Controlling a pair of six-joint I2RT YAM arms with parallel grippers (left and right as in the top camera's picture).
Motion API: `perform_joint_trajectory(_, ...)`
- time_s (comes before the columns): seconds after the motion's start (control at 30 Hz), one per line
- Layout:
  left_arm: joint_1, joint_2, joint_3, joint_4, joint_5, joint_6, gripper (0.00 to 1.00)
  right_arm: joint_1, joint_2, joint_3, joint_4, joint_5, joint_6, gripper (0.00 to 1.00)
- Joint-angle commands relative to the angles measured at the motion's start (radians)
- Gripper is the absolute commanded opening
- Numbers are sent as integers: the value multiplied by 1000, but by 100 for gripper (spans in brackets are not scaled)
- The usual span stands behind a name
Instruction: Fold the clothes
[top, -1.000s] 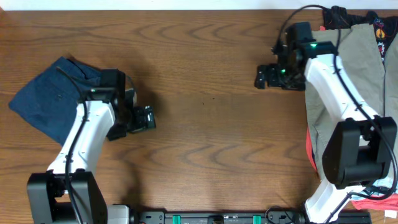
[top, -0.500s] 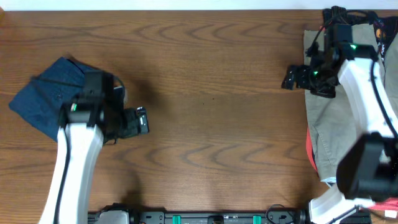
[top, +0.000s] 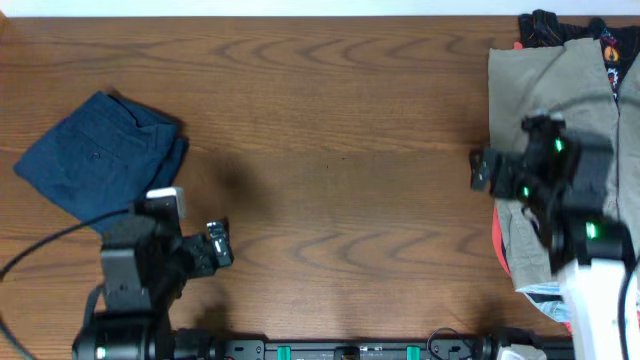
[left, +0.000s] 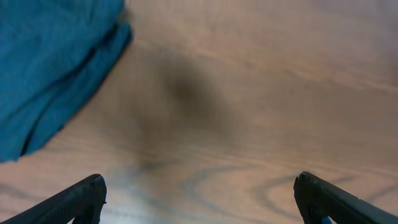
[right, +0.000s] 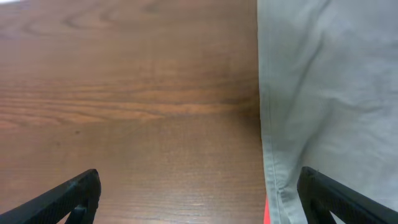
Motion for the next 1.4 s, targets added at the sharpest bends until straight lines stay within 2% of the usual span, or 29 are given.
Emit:
perform_joint_trajectory(0.0,-1,-28,-7,9,-11,-4,98,-6,-88,-45,-6,5,16,99)
perform_joint_trajectory(0.13,-1,-27,-7,9,-11,-4,98,-6,-152,-51,-76,5,16,99)
perform_joint_trajectory(0.37,-1,-24,-7,10,-11,-5,98,-6,-158,-51,-148,5,16,99)
perform_joint_trajectory(0.63,-1,-24,-7,10,-11,-4,98,101,-133,-51,-168,5,15,99)
perform_joint_trajectory(0.97,-1,-24,-7,9,-11,-4,98,103,-177,-60,-183,44,3,99)
perform_joint_trajectory(1.13,-1,-24,-7,10,-11,-4,98,103,-317,-174,-31,72,-43,99)
perform_joint_trajectory(1.37,-1,-24,-7,9,-12,-4,98,103,-590,-562,401,45,-49,99)
